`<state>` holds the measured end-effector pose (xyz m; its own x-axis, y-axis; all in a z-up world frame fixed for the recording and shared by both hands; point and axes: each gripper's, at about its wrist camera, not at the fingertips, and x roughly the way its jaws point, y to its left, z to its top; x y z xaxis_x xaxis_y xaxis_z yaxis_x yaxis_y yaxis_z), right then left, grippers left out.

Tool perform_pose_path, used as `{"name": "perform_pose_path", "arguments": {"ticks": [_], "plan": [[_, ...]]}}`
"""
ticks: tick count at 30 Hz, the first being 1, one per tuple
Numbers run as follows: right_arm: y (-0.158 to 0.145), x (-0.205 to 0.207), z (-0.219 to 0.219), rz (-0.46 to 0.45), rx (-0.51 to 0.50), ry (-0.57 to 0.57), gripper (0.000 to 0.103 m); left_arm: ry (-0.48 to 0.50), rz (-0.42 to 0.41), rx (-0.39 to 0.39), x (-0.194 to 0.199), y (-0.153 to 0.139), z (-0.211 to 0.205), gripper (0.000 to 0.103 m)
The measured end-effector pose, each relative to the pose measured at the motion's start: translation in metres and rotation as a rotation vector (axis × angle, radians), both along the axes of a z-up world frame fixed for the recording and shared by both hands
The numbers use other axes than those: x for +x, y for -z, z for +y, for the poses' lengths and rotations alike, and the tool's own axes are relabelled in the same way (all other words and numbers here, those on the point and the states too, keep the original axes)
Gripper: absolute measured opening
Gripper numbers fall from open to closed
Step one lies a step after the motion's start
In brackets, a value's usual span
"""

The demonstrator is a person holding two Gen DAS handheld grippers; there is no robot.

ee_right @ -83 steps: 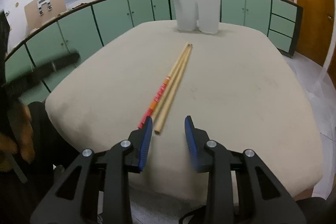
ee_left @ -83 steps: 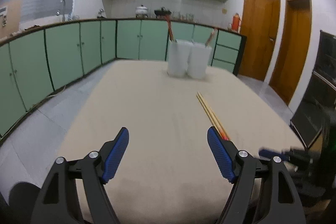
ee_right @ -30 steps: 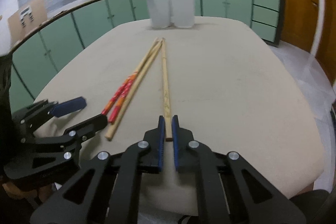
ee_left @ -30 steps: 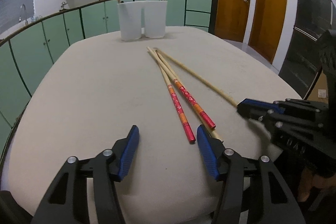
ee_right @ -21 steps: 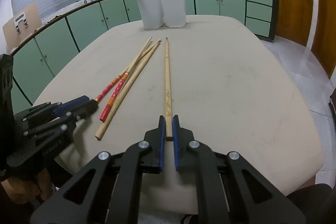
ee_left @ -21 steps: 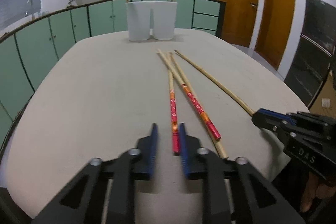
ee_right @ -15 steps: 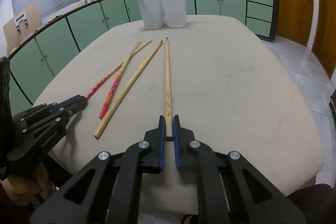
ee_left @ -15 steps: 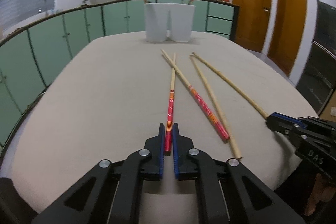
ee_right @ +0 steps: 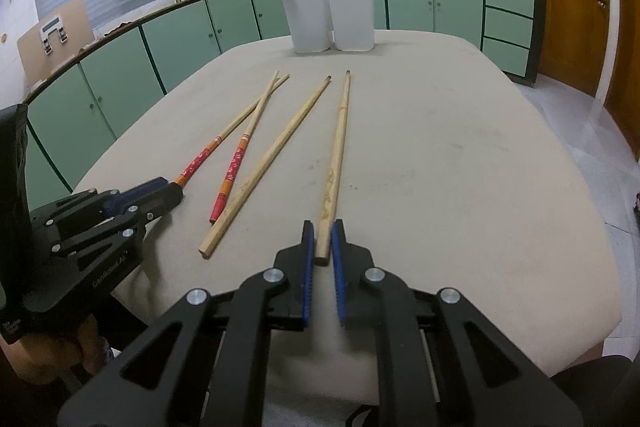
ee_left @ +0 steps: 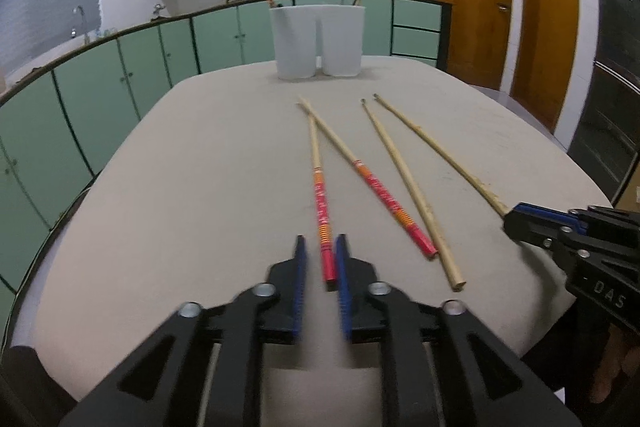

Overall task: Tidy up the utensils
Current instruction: 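Lift and carry both chopsticks over the white utensil holder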

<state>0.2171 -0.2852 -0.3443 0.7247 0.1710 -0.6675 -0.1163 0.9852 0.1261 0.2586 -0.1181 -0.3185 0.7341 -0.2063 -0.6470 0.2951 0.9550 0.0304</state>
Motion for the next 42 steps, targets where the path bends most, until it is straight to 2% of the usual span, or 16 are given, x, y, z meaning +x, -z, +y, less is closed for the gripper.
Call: {"name": "perform_pose_path", "arguments": {"ticks": [2, 7, 9, 11, 12, 15, 22, 29, 37, 42], "plan": [[0.000, -0.001, 0.001, 0.000, -0.003, 0.000, 0.011, 0.000, 0.007, -0.013, 0.000, 0.000, 0.002, 0.023], [0.001, -0.004, 0.003, -0.007, -0.026, -0.006, 0.021, 0.011, 0.020, -0.033, 0.002, 0.001, 0.007, 0.022], [0.001, -0.005, 0.003, -0.005, -0.032, -0.003, 0.021, 0.019, 0.031, -0.050, 0.001, 0.000, 0.008, 0.006], [0.002, -0.006, 0.003, -0.005, -0.039, 0.005, 0.015, 0.021, 0.039, -0.066, 0.002, 0.000, 0.010, 0.006], [0.001, -0.005, 0.002, -0.002, -0.037, 0.010, 0.007, 0.019, 0.044, -0.076, 0.003, -0.001, 0.011, 0.006], [-0.004, -0.005, -0.001, -0.003, -0.019, 0.014, 0.007, 0.009, 0.062, -0.107, 0.008, -0.010, 0.015, 0.005], [-0.054, -0.019, -0.010, -0.100, 0.034, 0.028, 0.007, 0.004, -0.039, -0.132, -0.002, -0.069, 0.026, 0.005], [-0.107, -0.028, -0.010, -0.206, 0.028, 0.005, 0.007, 0.004, -0.098, -0.138, -0.008, -0.107, 0.030, 0.005], [-0.157, -0.022, -0.007, -0.291, -0.030, -0.039, 0.007, 0.020, -0.105, -0.158, -0.002, -0.147, 0.035, 0.005], [-0.176, -0.002, -0.007, -0.285, -0.049, -0.075, 0.007, 0.035, -0.105, -0.145, 0.011, -0.170, 0.036, 0.005]]}}
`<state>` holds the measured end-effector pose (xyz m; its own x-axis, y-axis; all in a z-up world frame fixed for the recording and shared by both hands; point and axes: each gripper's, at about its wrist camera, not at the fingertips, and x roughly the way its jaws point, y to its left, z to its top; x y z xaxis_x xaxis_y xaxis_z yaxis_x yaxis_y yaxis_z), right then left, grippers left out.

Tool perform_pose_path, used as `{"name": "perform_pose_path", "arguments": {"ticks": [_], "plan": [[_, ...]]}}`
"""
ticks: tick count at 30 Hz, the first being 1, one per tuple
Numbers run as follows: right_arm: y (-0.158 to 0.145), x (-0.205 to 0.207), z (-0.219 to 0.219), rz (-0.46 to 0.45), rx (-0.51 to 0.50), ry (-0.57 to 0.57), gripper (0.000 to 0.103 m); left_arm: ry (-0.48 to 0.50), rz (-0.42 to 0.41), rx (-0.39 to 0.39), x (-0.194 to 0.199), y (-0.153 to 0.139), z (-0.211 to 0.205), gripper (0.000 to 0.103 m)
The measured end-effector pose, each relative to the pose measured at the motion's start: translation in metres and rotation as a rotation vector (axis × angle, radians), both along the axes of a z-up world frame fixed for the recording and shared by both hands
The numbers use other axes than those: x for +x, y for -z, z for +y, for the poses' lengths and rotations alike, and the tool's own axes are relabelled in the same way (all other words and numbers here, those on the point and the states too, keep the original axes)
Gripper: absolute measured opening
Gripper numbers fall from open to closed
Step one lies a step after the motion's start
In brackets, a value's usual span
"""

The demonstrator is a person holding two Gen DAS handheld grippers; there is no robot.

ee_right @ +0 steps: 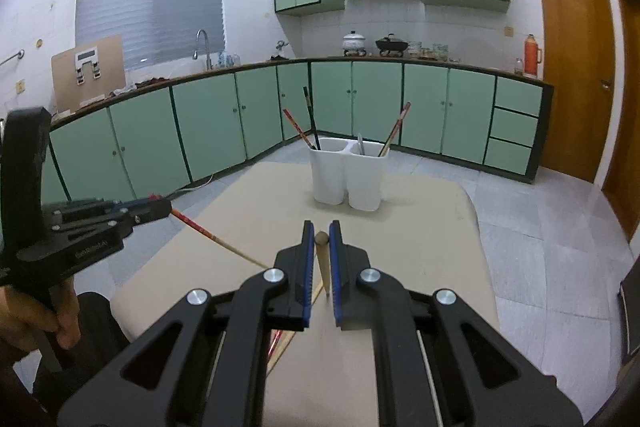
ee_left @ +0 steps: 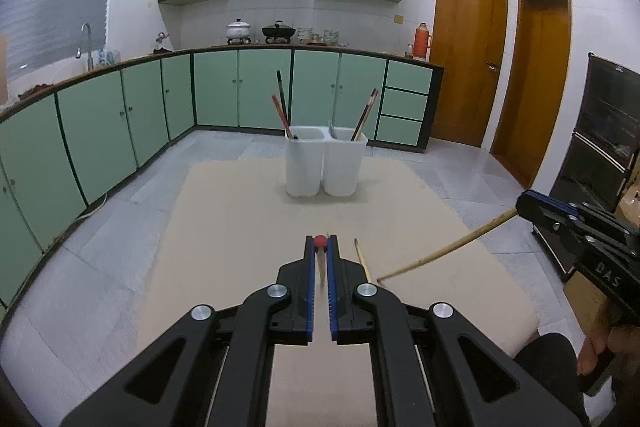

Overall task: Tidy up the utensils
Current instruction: 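Lift and carry both chopsticks over the white utensil holder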

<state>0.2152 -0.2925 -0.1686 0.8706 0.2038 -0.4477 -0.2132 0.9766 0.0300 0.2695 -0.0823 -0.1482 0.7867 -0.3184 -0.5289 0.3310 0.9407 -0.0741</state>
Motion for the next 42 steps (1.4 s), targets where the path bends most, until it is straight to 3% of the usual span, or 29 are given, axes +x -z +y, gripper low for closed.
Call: {"name": "perform_pose_path", "arguments": {"ticks": [19, 26, 33, 42], "plan": [[-0.043, 0.111, -0.015, 0.167, -0.008, -0.060, 0.006, 0.092, 0.080, 0.019, 0.071, -0.032, -0.014, 0.005], [-0.074, 0.142, -0.016, 0.194, -0.023, -0.079, 0.006, 0.128, 0.076, 0.035, 0.095, -0.054, -0.022, 0.005], [-0.116, 0.161, -0.010, 0.185, -0.060, -0.093, 0.006, 0.130, 0.070, 0.050, 0.133, -0.089, -0.027, 0.005], [-0.175, 0.206, -0.015, 0.135, -0.038, -0.060, 0.006, 0.097, 0.021, 0.005, 0.192, -0.146, -0.029, 0.005]]}}
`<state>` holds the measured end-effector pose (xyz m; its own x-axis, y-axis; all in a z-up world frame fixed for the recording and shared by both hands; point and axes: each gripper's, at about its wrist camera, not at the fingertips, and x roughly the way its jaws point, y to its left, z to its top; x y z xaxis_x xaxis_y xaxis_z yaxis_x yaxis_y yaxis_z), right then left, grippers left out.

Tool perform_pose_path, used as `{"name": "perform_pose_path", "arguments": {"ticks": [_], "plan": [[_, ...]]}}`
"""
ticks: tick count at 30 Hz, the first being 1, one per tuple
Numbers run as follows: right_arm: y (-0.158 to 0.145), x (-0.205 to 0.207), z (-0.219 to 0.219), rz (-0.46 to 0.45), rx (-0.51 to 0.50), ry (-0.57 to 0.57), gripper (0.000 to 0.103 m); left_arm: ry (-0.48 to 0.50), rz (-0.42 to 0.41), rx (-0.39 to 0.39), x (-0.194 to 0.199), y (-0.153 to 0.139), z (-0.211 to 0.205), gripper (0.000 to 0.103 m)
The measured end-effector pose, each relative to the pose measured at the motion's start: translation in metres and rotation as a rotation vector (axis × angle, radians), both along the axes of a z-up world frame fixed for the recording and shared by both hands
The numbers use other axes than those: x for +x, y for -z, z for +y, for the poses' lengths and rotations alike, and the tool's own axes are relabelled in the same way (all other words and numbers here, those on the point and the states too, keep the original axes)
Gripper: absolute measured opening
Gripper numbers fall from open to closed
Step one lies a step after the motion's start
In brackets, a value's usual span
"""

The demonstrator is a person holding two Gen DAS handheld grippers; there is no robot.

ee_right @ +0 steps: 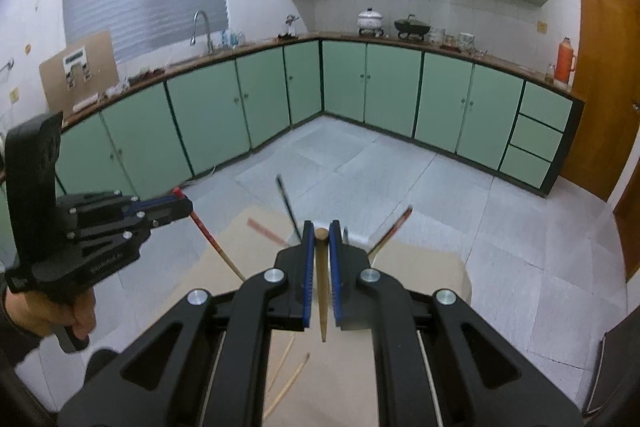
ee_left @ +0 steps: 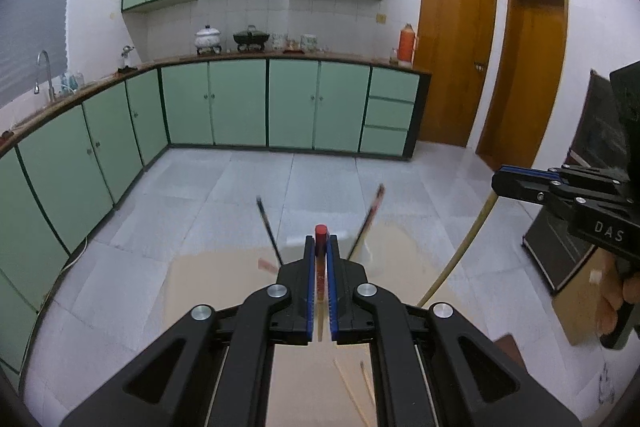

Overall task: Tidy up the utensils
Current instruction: 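Lift and carry both chopsticks over the white utensil holder, then open both grippers to drop the chopsticks into the holder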

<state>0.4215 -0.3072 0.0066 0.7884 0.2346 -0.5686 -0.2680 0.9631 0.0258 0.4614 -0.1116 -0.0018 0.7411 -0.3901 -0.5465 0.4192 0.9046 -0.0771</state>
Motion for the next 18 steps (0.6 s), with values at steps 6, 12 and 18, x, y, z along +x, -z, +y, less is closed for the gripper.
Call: {"name": "perform_pose_path", "arguments": {"ticks": [6, 12, 18], "plan": [[-0.023, 0.046, -0.004, -0.041, -0.002, 0.046, 0.006, -0.039, -0.071, -0.025, 0.048, -0.029, -0.012, 0.005], [-0.014, 0.091, -0.011, -0.053, 0.014, 0.081, 0.006, -0.062, -0.104, -0.020, 0.093, -0.026, -0.028, 0.005], [0.037, 0.135, -0.022, 0.013, 0.044, 0.137, 0.006, -0.089, -0.032, -0.014, 0.131, 0.028, -0.035, 0.005]]}}
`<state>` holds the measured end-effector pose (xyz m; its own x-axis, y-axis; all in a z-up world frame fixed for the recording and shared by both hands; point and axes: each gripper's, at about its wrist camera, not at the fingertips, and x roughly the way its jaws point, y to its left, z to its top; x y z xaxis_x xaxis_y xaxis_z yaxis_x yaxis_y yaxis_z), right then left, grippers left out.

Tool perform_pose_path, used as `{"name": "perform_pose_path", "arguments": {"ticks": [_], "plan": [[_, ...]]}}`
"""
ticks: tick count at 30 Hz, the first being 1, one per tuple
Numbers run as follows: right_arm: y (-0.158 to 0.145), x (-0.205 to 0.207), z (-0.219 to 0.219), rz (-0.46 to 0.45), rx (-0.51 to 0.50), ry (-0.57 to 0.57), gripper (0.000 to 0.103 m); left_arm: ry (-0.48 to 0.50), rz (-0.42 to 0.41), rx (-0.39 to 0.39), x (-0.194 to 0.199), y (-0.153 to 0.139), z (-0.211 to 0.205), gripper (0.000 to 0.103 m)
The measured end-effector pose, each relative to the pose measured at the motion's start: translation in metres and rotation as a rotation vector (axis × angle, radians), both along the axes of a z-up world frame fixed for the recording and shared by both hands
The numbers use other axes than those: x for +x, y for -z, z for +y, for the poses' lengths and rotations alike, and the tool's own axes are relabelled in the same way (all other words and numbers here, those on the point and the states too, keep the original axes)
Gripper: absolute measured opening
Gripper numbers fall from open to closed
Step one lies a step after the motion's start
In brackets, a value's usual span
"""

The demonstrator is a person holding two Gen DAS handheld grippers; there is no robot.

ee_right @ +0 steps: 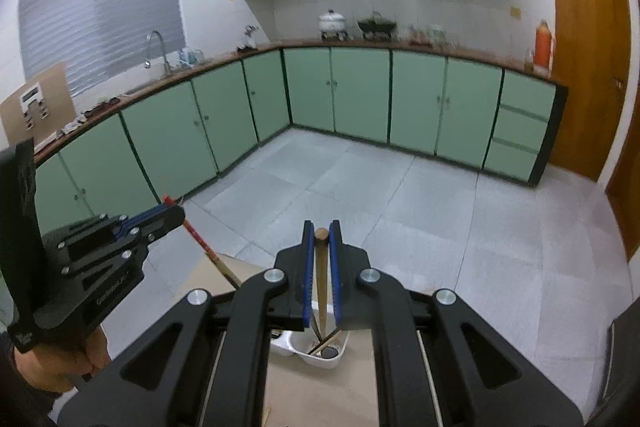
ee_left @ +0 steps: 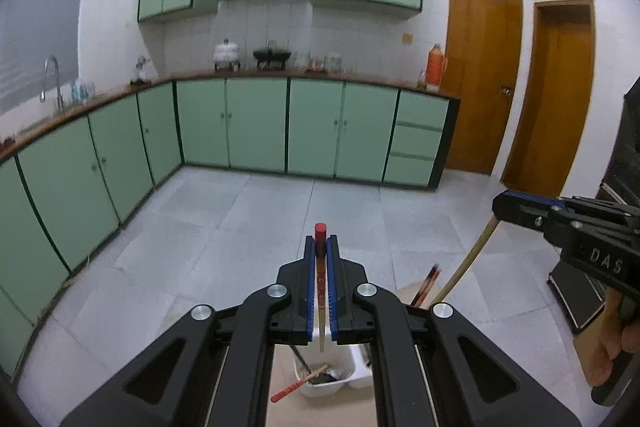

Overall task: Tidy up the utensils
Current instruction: 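Open both grippers to drop the chopsticks into the holder, then grasp the last red-and-wood chopstick with the left gripper while the right gripper grasps the plain wooden one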

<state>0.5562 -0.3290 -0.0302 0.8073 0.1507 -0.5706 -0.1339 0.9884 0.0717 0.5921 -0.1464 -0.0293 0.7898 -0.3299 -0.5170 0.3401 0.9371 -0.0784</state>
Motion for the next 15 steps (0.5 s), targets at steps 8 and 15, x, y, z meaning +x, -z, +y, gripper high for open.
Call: {"name": "perform_pose_path", "arguments": {"ticks": [8, 15], "plan": [[0.058, 0.009, -0.005, 0.076, 0.001, 0.014, 0.012, 0.007, 0.098, 0.021, 0.009, 0.061, 0.004, 0.012], [0.045, -0.047, -0.010, -0.024, -0.002, 0.004, 0.028, 0.021, 0.027, 0.016, -0.031, 0.035, 0.020, 0.035]]}}
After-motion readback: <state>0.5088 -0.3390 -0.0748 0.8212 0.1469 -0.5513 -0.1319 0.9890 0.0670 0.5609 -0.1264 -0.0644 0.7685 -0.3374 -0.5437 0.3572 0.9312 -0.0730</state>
